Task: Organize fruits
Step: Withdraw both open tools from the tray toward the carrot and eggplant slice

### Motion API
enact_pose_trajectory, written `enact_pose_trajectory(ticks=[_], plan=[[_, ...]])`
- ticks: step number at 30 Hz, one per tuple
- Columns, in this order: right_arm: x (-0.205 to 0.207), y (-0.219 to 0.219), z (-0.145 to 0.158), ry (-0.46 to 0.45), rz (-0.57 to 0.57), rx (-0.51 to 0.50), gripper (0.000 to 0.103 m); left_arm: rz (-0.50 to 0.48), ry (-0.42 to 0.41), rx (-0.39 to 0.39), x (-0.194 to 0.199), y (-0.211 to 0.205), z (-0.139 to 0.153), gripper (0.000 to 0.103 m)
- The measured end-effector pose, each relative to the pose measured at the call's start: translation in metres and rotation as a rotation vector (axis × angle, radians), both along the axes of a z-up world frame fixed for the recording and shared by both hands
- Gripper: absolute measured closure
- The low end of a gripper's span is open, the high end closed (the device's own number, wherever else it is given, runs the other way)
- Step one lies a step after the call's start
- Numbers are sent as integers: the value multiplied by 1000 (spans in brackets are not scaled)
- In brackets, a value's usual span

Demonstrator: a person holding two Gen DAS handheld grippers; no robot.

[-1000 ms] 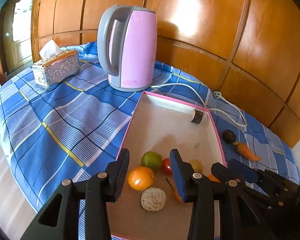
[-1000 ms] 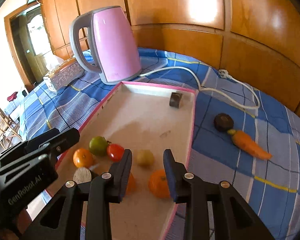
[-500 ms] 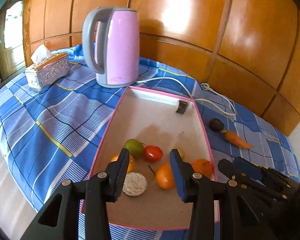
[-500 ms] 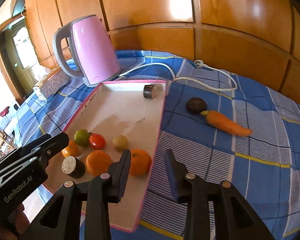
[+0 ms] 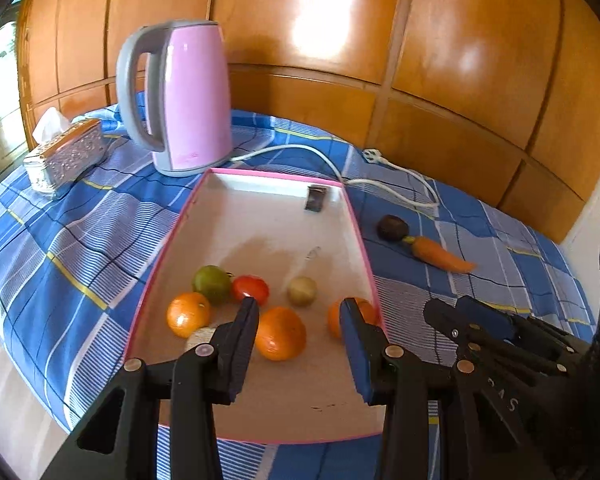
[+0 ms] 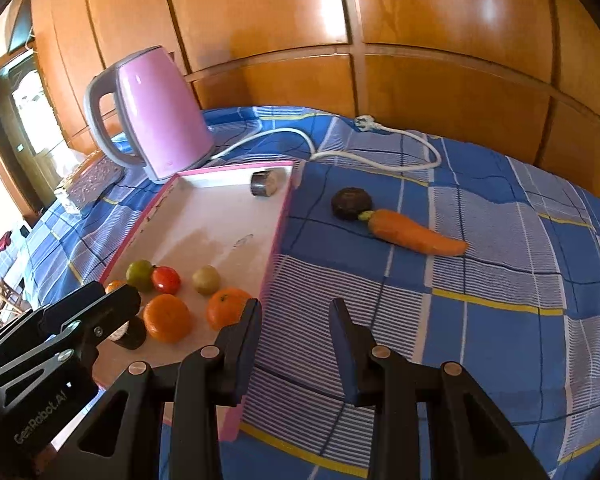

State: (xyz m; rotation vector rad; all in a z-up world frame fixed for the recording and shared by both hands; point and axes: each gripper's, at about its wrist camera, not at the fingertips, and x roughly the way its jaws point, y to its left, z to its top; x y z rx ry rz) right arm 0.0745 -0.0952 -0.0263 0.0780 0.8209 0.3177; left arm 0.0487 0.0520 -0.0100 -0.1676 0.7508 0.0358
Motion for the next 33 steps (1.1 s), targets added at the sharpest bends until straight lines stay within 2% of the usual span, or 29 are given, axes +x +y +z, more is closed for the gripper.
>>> enact_pose_trajectory(ticks=[14, 33], plan=[[16, -42, -15, 38, -84, -7, 68, -90, 19, 1, 16, -35, -6, 60], [78, -56, -27, 39, -51, -102, 68, -122, 46, -17, 70, -61, -13, 60]])
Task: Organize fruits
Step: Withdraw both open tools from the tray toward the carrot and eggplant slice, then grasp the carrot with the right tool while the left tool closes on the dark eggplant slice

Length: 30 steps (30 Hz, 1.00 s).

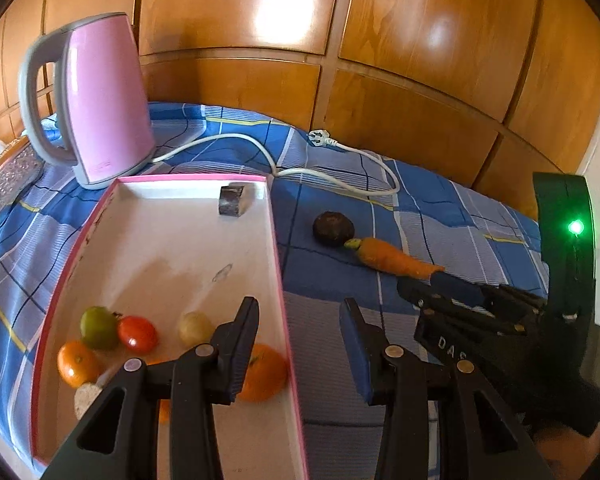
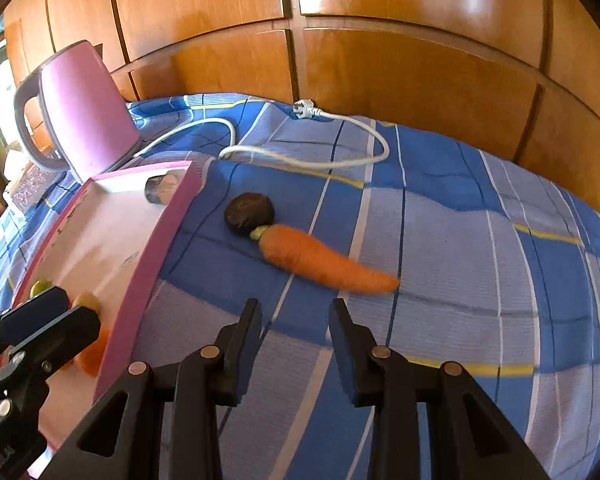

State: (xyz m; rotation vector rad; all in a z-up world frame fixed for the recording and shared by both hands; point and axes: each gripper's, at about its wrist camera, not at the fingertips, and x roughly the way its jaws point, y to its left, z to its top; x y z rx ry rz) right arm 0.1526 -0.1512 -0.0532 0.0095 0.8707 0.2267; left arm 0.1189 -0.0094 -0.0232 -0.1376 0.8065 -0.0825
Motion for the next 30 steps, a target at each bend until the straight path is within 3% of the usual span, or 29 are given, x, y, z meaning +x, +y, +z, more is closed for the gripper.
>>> enact_pose_trajectory(ticks=[11, 23, 30], plan=[[43, 6, -7, -6, 98, -88, 68, -5, 33, -9, 36, -10, -9, 60], [59, 11, -19, 40, 251, -49, 62, 1, 61, -8, 66, -10, -20, 60], [65, 11, -28, 42, 256, -55, 65, 2, 68, 1, 73, -13, -23, 60]])
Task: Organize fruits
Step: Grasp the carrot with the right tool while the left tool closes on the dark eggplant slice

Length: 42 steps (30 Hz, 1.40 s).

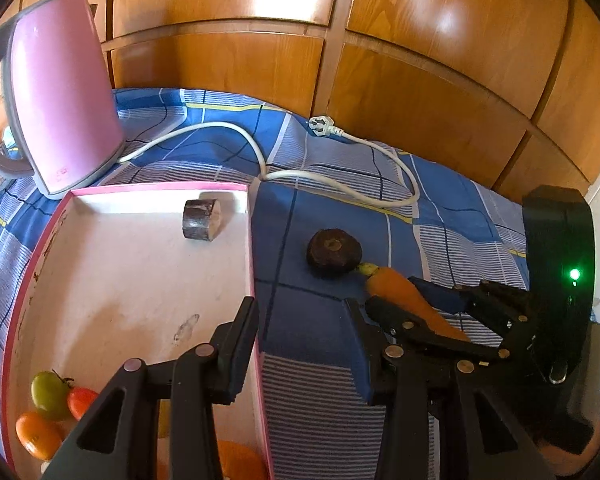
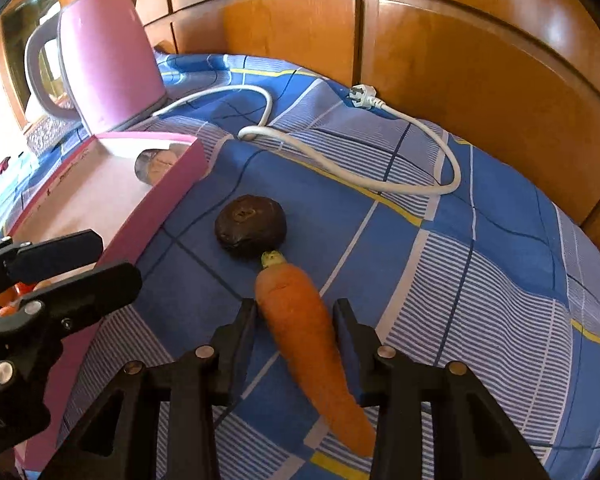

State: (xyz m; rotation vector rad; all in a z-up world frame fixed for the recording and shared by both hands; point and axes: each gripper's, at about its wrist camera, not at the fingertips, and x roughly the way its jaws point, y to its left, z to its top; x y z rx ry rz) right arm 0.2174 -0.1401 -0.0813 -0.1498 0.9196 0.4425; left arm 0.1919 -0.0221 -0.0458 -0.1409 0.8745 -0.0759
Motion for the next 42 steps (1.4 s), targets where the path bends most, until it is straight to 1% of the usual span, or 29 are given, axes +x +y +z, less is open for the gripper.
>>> enact_pose_trajectory(ticks=[2, 3, 4, 6, 10, 14, 26, 29, 32, 34, 38, 42], plan=[[-1, -2, 0, -2, -13, 10, 66, -5, 0, 5, 2, -2, 0, 60], [-1, -3, 0, -2, -22, 9, 69, -9, 1, 4, 4, -4, 0, 60], [-1, -3, 0, -2, -33, 3, 71, -12, 1, 3, 5, -5, 0, 60], [-2, -7, 0, -3, -59, -17, 73, -22, -3, 9, 7, -9, 1, 60], [-3, -17, -2, -3, -97, -23, 73, -44, -6, 16, 13, -17, 0, 60], [-4, -23, -3, -13, -124, -30, 73, -57, 11, 7, 24, -23, -6, 60], [0, -30, -6, -45, -198, -29, 73, -74, 37, 13, 56, -40, -19, 60], [1, -31, -7, -48, -202, -24, 73, -58, 58, 28, 67, -41, -27, 60], [1, -33, -8, -47, -203, -10, 73, -48, 59, 12, 74, -38, -30, 60], [2, -36, -9, -41, -213, 8, 73, -48, 56, 3, 76, -36, -29, 60], [1, -38, -8, -41, -227, 21, 73, -69, 48, 30, 73, -41, -28, 61], [-4, -47, -6, -28, -261, 43, 73, -117, 31, 67, 57, -52, -27, 61]])
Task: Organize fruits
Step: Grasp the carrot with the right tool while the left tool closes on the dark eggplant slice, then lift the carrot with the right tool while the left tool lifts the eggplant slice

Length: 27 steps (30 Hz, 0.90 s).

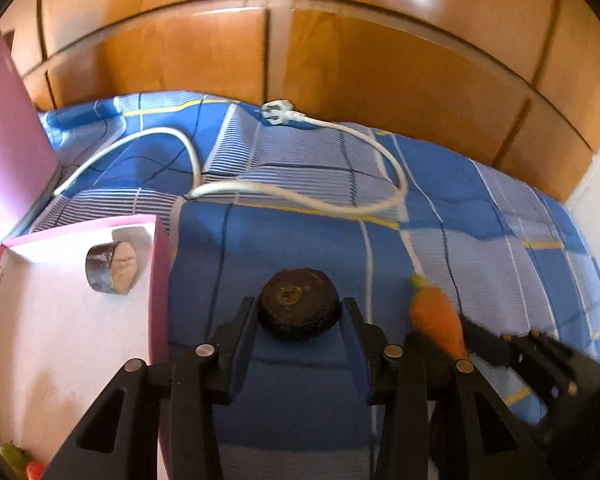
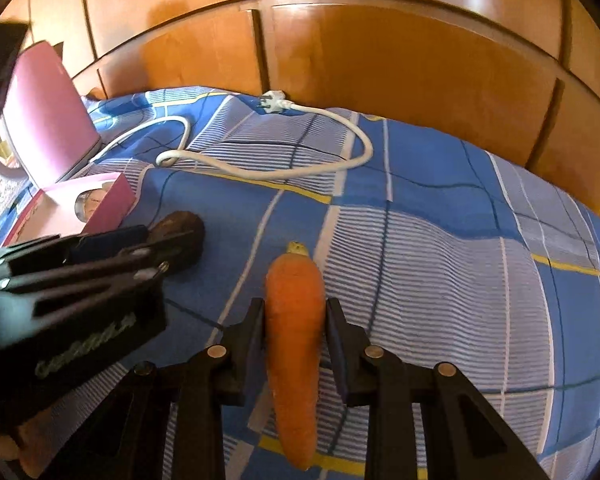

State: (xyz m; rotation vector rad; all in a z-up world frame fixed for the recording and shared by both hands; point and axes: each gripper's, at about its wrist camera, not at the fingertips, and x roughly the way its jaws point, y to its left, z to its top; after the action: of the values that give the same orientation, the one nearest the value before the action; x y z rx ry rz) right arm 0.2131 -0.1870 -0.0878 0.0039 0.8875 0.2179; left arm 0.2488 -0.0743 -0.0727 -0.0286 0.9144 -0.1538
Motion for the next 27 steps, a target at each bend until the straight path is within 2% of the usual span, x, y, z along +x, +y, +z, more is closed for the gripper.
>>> enact_pose_trajectory(ticks=[2, 10, 14, 17, 23, 27], plan=[[-5, -8, 0, 8, -23, 0, 73, -29, 7, -1, -12, -7, -2, 61], [-33, -19, -4, 15, -18, -69, 73, -43, -2, -33, -57, -16, 1, 61], [-54, -28, -6, 8, -38, -89, 73, -58, -5, -20, -82, -21, 0, 61], [-70, -42, -7, 16, -79, -80, 73, -77, -25, -5, -102, -24, -4, 61], [-103, -60, -9, 21, -129, -78, 73, -107, -50, -23, -141, -27, -7, 61], [-121, -67, -11, 23, -161, -40, 73, -116, -77, -9, -157, -31, -11, 61]])
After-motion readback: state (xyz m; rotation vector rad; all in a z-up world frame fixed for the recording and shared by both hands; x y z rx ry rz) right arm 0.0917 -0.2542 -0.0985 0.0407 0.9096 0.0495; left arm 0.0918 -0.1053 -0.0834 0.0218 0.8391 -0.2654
